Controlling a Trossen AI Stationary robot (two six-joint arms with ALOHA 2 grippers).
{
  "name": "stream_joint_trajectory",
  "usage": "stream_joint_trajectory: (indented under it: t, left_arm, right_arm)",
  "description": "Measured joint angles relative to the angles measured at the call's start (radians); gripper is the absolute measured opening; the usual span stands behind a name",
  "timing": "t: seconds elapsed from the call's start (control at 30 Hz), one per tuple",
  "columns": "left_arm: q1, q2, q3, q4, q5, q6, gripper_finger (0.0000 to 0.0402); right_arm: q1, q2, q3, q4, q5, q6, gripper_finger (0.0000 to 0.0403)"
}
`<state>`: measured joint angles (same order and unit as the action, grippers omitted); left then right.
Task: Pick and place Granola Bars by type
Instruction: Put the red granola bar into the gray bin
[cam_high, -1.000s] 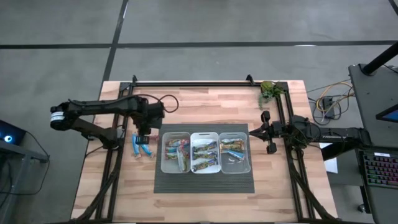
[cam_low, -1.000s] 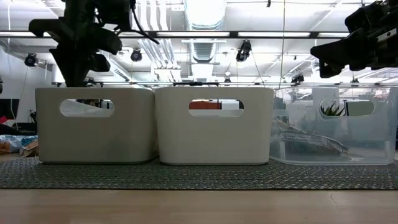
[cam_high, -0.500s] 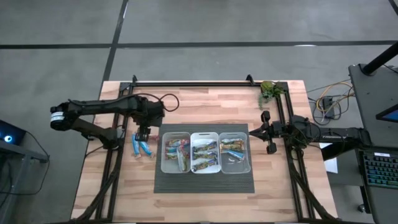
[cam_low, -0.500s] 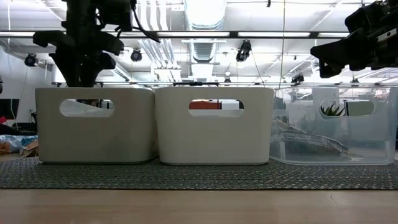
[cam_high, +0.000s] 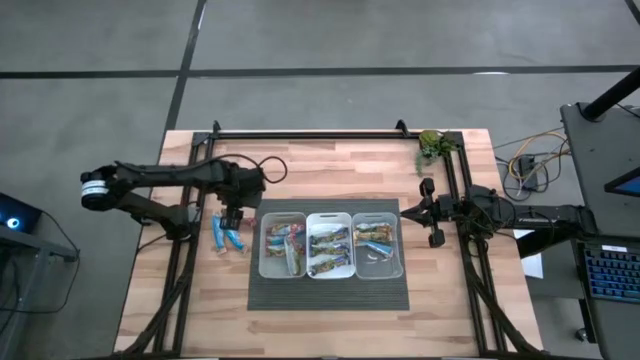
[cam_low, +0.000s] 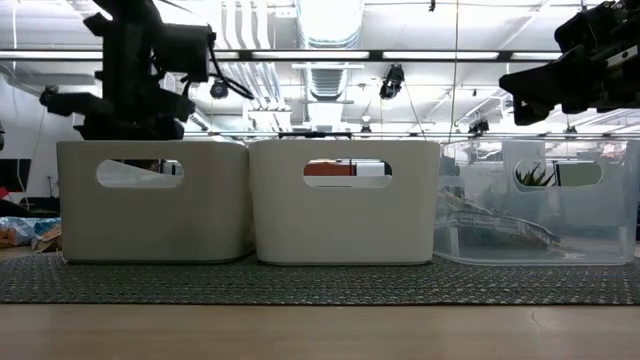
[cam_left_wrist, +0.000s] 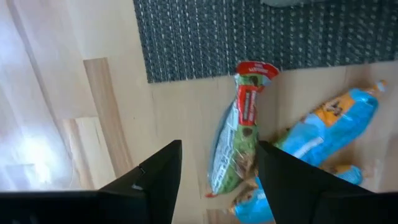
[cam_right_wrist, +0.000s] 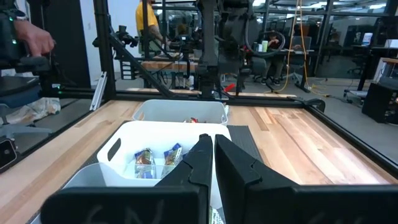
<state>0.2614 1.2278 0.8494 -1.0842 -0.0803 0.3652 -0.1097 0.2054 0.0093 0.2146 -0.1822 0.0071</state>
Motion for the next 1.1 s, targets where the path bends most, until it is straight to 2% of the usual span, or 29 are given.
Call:
stream_joint_trajectory:
  t: [0.43,1.1]
  left_arm:
    - [0.013,0.002,-0.122,0.078,0.098,-0.026,0.0188]
    - [0.018,0.018,-0.208,0.217,0.116,-0.052,0.0188]
  right_arm:
    - [0.000,0.000,0.000,0.000,0.000,0.000,0.0009]
    - [0.000,0.000,0.000,0.000,0.000,0.000,0.0009]
